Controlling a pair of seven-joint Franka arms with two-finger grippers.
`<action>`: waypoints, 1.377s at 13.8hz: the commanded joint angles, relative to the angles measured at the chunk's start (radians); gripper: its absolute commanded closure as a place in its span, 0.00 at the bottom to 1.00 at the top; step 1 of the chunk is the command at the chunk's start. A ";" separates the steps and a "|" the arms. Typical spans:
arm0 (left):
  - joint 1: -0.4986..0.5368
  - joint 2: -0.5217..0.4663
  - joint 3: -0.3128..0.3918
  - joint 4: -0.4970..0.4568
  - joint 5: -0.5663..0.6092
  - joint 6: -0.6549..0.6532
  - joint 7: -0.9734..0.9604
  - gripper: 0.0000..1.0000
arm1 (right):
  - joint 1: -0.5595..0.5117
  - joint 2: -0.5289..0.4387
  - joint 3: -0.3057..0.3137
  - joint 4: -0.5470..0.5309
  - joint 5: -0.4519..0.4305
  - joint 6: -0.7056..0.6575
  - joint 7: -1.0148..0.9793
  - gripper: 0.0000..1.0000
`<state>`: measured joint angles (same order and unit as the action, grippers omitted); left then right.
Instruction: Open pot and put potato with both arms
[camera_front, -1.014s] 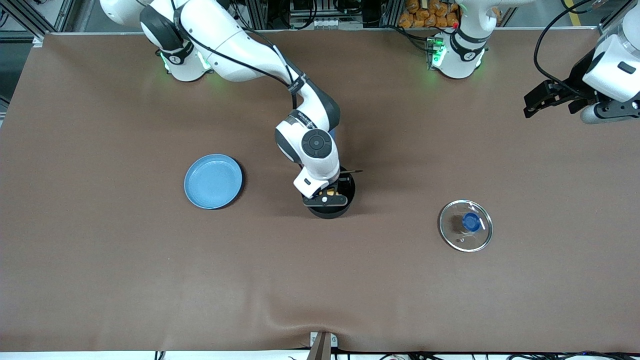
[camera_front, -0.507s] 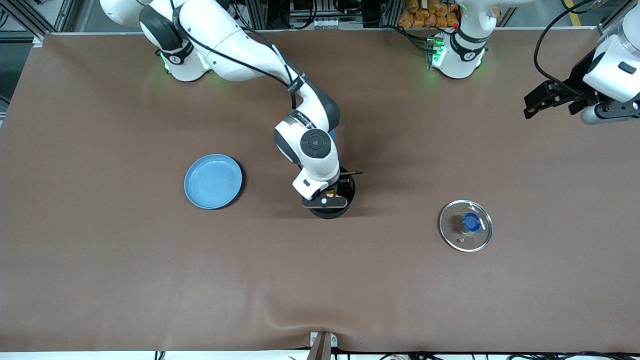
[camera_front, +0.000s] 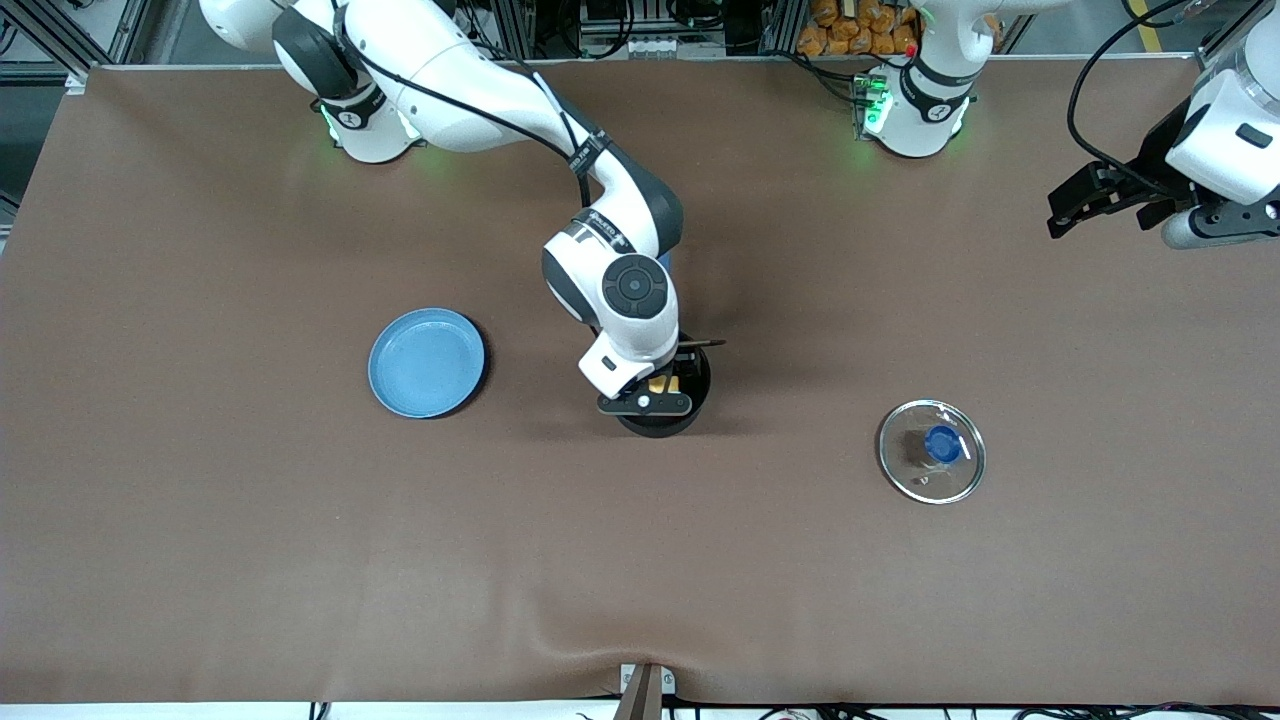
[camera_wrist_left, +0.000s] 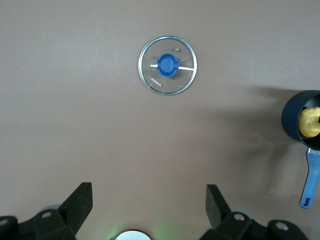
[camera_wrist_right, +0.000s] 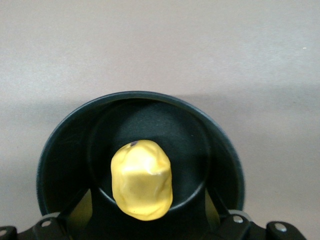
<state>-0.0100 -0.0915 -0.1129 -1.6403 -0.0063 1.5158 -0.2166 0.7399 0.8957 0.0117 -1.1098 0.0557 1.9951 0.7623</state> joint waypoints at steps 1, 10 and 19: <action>0.004 0.007 -0.007 0.014 0.016 0.004 0.002 0.00 | -0.033 -0.043 0.013 0.031 0.000 -0.076 0.017 0.00; -0.005 0.003 -0.010 0.014 0.006 -0.005 0.002 0.00 | -0.260 -0.210 0.019 0.079 0.004 -0.213 -0.001 0.00; -0.004 0.009 -0.010 0.002 0.003 -0.006 -0.007 0.00 | -0.572 -0.313 0.174 0.073 -0.005 -0.326 -0.036 0.00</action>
<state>-0.0130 -0.0865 -0.1195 -1.6472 -0.0064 1.5054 -0.2166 0.2229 0.6149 0.1469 -1.0187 0.0561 1.7110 0.7517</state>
